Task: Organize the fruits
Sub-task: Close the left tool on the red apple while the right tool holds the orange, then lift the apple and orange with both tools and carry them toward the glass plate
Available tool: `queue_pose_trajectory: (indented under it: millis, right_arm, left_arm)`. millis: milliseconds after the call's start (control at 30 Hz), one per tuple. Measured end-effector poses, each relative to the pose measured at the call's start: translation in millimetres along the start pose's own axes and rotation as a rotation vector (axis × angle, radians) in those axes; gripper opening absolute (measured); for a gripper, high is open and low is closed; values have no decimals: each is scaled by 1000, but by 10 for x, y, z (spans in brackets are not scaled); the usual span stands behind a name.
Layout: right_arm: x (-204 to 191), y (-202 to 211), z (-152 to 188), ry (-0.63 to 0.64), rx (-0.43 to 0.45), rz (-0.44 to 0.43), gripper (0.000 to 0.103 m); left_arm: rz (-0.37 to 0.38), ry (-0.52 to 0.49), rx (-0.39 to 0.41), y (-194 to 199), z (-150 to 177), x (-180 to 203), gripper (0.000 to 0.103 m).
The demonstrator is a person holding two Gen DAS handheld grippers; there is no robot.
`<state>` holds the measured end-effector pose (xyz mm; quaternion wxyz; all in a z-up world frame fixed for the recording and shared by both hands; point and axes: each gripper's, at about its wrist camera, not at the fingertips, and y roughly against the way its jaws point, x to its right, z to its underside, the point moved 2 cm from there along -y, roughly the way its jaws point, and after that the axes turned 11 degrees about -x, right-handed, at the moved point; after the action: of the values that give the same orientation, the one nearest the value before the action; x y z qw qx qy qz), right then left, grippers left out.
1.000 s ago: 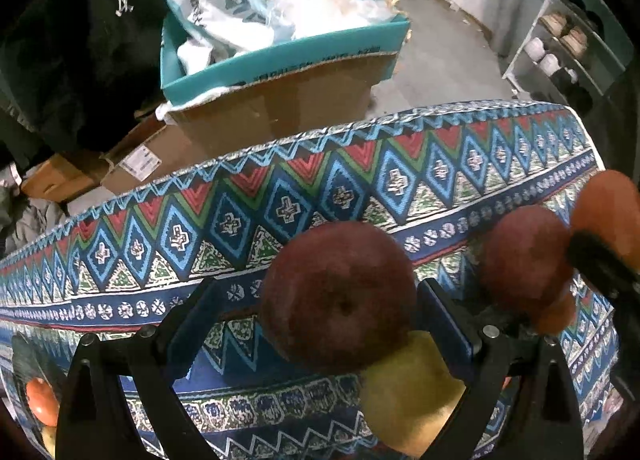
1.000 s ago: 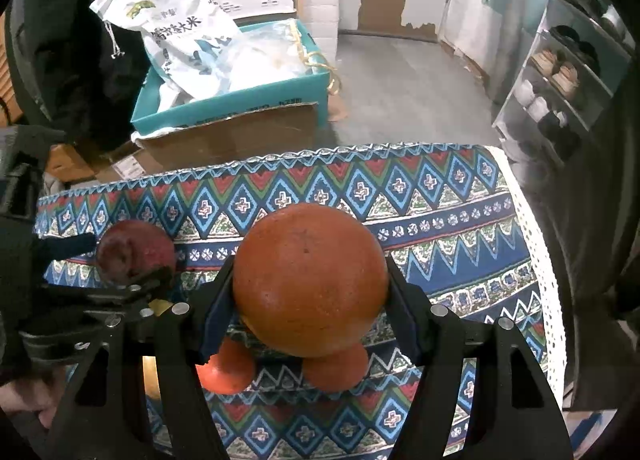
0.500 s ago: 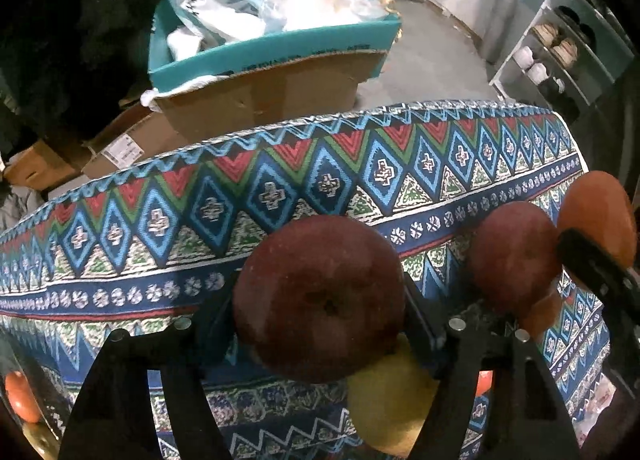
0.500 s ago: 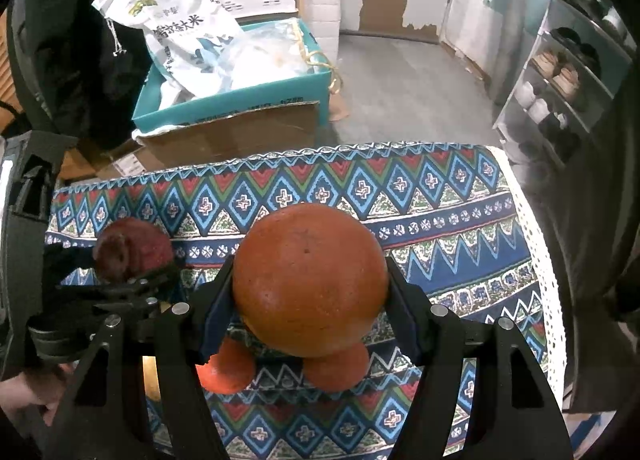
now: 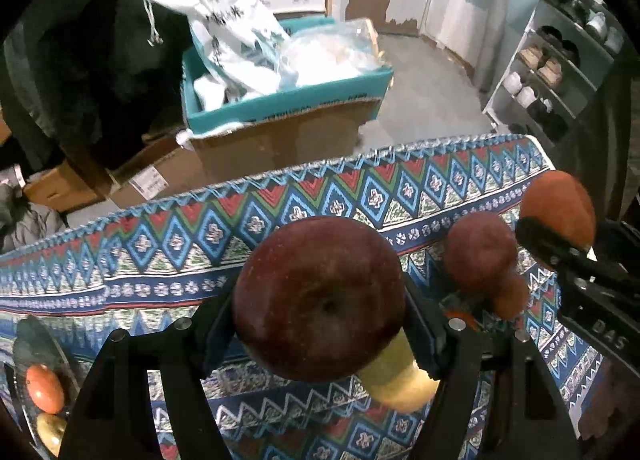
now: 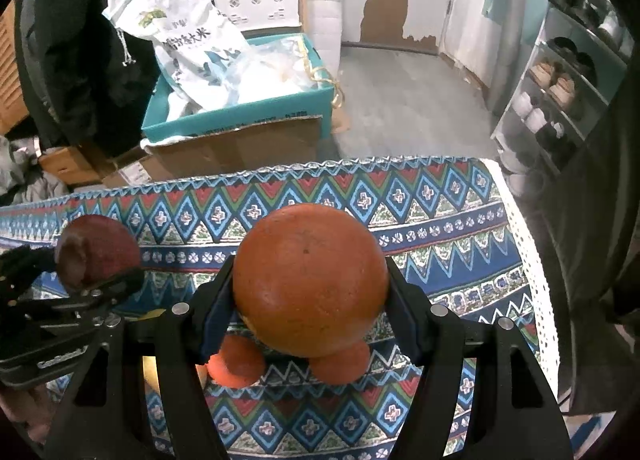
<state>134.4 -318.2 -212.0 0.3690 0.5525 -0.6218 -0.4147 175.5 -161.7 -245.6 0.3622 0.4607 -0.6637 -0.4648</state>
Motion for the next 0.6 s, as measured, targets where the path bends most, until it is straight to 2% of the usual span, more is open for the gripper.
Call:
queue_pose_trajectory:
  millis: [233, 600]
  right_arm:
    - [-65, 163, 17, 13, 25, 6, 68]
    - [-210, 500, 59, 41, 79, 1, 68]
  left_arm:
    - [-48, -15, 71, 369, 98, -56, 75]
    - [-62, -3, 139, 814, 304, -214, 75]
